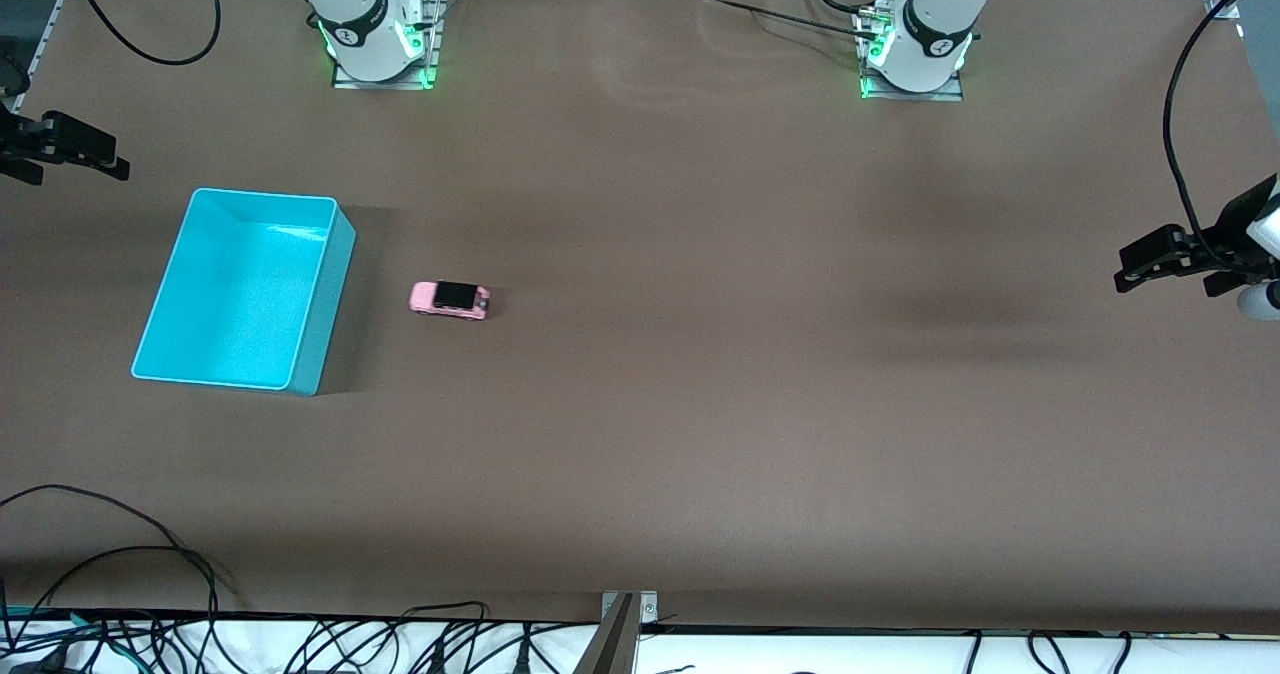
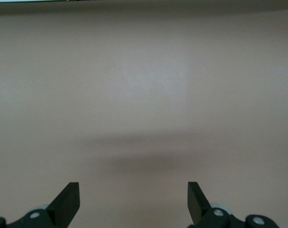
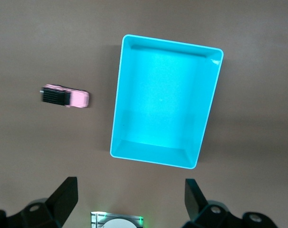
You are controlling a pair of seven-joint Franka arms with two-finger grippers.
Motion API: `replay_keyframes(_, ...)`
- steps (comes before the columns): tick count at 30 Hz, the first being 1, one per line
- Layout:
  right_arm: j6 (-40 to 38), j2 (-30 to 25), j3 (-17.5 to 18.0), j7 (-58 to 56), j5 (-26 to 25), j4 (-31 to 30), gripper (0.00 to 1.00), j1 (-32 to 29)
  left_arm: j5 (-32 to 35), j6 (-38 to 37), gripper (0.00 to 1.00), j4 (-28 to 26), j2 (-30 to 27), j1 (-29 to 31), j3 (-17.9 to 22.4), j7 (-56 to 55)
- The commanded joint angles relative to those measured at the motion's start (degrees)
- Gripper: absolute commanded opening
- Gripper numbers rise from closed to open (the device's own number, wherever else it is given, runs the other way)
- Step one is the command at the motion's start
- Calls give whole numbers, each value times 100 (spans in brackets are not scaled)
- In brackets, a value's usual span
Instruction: Wind and store pink jeep toy
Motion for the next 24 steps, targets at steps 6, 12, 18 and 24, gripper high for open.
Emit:
replay_keyframes(6, -23, 101, 52, 1008, -102, 70, 100, 21, -64, -10, 100, -64, -57, 43, -9, 133)
replay_keyframes(12, -14, 180, 52, 1069, -84, 70, 100, 12, -73, -10, 100, -64, -39, 61, 0, 133)
replay_keyframes(18, -6, 329, 61, 1551, -58, 44, 100, 21, -73, -10, 100, -64, -21, 96, 17, 133)
replay_keyframes(24, 65, 602, 70, 2790, -40, -35, 100, 91, -108, -10, 100, -64, -21, 166, 17, 133)
